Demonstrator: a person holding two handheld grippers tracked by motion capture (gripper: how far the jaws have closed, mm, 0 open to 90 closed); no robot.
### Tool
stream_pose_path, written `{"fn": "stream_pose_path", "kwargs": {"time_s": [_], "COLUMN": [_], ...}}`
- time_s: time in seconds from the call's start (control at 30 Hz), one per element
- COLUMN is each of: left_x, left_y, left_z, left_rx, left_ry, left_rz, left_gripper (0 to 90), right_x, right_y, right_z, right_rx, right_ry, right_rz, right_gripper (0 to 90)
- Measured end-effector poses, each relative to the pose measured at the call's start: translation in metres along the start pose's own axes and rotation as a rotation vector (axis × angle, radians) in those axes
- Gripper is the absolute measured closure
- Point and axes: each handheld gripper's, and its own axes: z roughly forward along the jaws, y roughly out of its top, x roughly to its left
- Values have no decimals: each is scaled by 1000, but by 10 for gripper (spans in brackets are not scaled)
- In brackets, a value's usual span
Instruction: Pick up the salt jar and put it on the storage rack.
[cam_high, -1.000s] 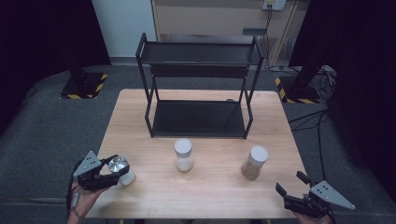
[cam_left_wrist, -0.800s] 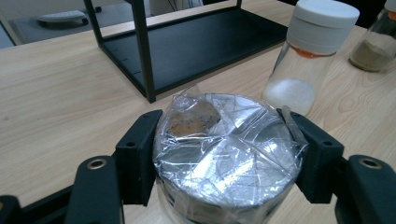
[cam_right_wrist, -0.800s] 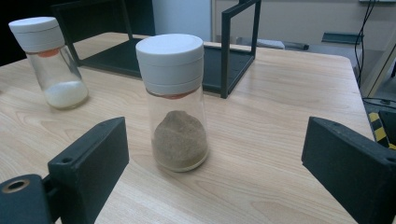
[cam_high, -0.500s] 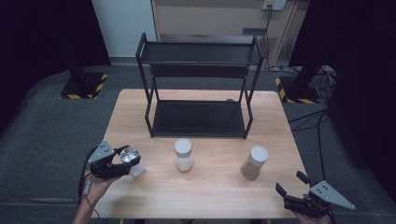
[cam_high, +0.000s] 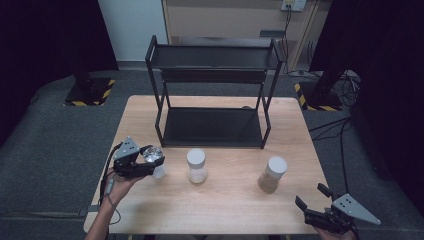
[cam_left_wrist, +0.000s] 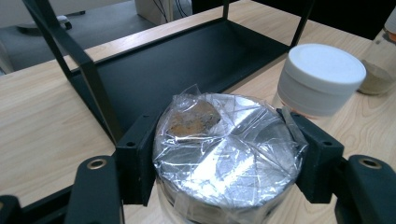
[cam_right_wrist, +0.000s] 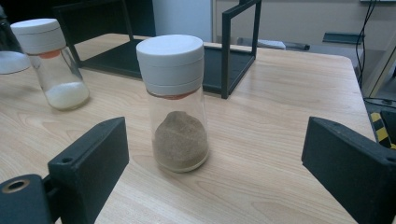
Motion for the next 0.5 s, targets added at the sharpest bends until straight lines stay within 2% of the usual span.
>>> {"fn": "stream_pose_path", "kwargs": {"time_s": [0.5], "left_x": [2], "left_y": [26], "left_z": [35], "left_rx": [-10], "left_ry": [17], "left_rz": [-8], "left_gripper": [336], "right_x": [-1], "right_y": [0], "right_z": [0], "right_rx": [-2], "right_ry": [2], "right_rz": [1], "right_gripper": [74]}}
